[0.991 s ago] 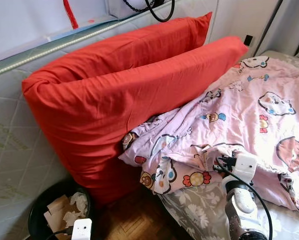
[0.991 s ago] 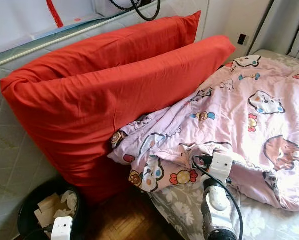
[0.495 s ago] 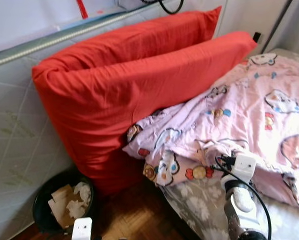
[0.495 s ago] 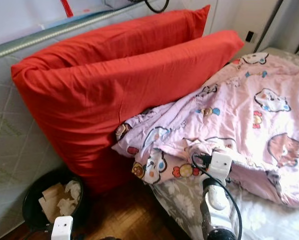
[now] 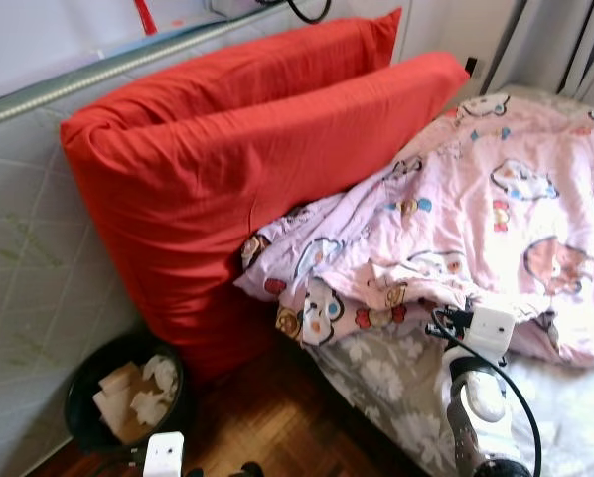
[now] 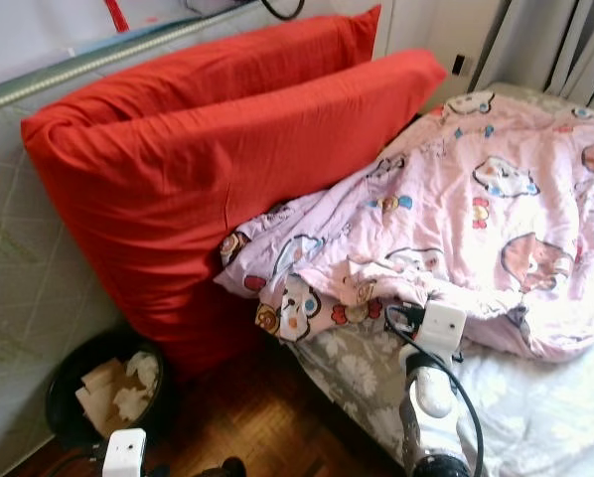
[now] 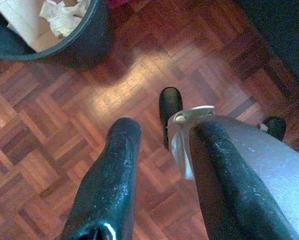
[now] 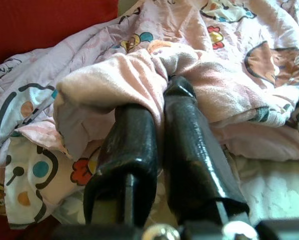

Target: Clean up the room

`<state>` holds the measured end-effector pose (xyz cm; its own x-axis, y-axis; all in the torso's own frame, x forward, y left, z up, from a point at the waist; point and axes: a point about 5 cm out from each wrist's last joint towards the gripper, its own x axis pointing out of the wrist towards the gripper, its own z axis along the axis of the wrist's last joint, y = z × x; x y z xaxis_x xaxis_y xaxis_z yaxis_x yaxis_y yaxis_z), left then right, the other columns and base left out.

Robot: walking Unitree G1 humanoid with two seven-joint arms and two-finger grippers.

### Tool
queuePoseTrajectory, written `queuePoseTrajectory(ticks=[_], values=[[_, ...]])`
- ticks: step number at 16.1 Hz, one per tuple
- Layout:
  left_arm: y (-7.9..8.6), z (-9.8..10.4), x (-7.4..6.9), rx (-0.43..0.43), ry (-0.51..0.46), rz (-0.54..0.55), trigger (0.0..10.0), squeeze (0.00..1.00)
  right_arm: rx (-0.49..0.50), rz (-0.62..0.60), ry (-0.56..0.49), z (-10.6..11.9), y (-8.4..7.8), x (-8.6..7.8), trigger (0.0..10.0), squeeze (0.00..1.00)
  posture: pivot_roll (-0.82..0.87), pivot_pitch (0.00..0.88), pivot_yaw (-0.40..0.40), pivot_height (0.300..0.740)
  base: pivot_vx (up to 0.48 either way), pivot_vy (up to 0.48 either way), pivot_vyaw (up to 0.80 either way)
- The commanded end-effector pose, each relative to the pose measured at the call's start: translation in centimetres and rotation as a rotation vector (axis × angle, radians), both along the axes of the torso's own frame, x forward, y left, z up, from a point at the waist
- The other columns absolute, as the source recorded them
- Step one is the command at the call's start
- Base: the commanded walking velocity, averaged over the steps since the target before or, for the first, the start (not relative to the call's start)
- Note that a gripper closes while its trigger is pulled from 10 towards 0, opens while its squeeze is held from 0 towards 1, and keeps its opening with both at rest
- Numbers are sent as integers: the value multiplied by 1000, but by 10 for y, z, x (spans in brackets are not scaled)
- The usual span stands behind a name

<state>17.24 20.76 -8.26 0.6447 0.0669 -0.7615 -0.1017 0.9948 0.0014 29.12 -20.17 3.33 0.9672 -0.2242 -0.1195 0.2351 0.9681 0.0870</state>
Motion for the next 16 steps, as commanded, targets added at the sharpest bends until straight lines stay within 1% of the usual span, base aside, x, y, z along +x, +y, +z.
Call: queuePoseTrajectory(ticks=[1,5,13,16], values=[[2,-4,-9,1,34,2,10000,0,0,-3,-16,2,0,1,10000,0,48,111,51,740,-259,0,0],[1,-4,-9,-1,33,1,10000,0,-2,0,-22,2,1,1,10000,0,47,102,50,740,-258,0,0],[0,-4,-8,-5,32,8,10000,0,-6,-2,-35,4,-2,1,10000,0,48,113,44,740,-258,0,0],[0,-4,-8,-9,31,10,10000,0,-4,9,-46,5,-1,1,10000,0,48,116,41,740,-256,0,0]])
